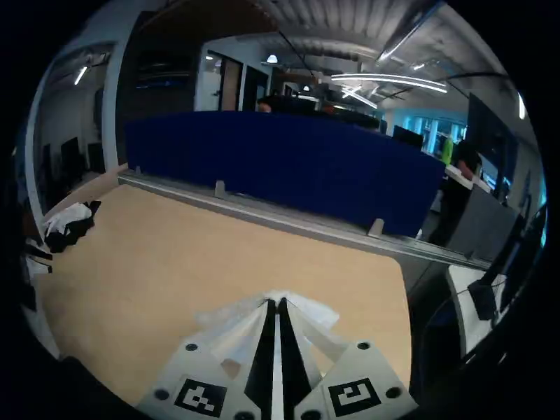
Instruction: Fold towel
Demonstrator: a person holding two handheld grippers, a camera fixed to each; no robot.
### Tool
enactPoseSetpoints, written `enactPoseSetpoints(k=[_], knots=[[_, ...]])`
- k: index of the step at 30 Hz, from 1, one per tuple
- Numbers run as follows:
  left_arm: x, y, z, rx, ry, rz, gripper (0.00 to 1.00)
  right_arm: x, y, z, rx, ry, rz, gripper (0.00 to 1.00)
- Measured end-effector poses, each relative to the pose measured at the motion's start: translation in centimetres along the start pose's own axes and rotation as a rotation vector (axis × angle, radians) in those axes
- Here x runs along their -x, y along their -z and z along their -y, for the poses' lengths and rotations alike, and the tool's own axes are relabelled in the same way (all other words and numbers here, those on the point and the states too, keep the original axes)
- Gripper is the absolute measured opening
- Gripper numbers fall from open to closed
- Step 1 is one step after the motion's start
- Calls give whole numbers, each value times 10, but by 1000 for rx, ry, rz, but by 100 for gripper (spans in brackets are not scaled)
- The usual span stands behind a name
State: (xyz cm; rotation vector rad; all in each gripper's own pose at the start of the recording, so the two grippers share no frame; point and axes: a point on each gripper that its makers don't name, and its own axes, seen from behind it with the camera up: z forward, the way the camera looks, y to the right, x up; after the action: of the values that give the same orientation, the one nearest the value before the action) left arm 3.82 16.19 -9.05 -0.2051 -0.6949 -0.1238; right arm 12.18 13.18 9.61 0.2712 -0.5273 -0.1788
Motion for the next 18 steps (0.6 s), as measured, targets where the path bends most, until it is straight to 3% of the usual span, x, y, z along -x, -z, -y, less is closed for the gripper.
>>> enactPoseSetpoints(k=[9, 18], knots=[[-1, -2, -9, 12, -10, 3, 98, 24, 21, -12, 24, -37, 18, 4], [-2, -1, -17, 23, -25, 5, 98, 71, 42, -25, 64, -102, 63, 4]])
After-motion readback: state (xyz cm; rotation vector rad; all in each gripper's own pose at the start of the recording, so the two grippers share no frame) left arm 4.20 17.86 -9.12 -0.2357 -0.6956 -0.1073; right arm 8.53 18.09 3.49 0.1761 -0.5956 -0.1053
